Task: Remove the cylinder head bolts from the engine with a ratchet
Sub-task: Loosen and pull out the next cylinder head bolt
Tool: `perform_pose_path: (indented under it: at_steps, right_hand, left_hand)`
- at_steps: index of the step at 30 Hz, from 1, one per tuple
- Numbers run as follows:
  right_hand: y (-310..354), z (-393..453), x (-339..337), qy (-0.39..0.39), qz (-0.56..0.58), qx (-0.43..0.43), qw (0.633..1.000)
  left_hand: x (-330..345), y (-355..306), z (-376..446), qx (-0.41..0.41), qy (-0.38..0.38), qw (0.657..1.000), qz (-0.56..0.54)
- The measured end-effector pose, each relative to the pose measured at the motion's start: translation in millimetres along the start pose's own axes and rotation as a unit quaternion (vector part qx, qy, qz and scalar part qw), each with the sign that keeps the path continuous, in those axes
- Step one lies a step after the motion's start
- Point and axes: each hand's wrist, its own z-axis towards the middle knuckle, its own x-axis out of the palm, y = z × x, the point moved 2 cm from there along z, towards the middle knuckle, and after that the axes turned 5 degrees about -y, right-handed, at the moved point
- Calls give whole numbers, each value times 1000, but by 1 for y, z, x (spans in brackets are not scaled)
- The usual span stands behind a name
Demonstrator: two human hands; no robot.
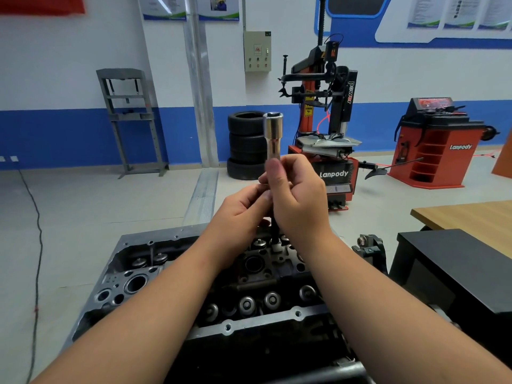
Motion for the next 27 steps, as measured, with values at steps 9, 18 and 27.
perform_pose_path:
  at_steps: [9, 18, 27]
  right_hand:
    - [-2, -1, 6, 59, 34, 41, 997]
    - [-2, -3, 3, 33, 14, -22, 999]
    - [-3, 0, 3, 22, 37, 15, 999]
  left_hand:
    - [3, 3, -2, -38, 24, 998, -46]
    - [-2, 0, 3, 5, -34, 999, -13]
    - [2, -3, 0, -26, 5, 999, -30]
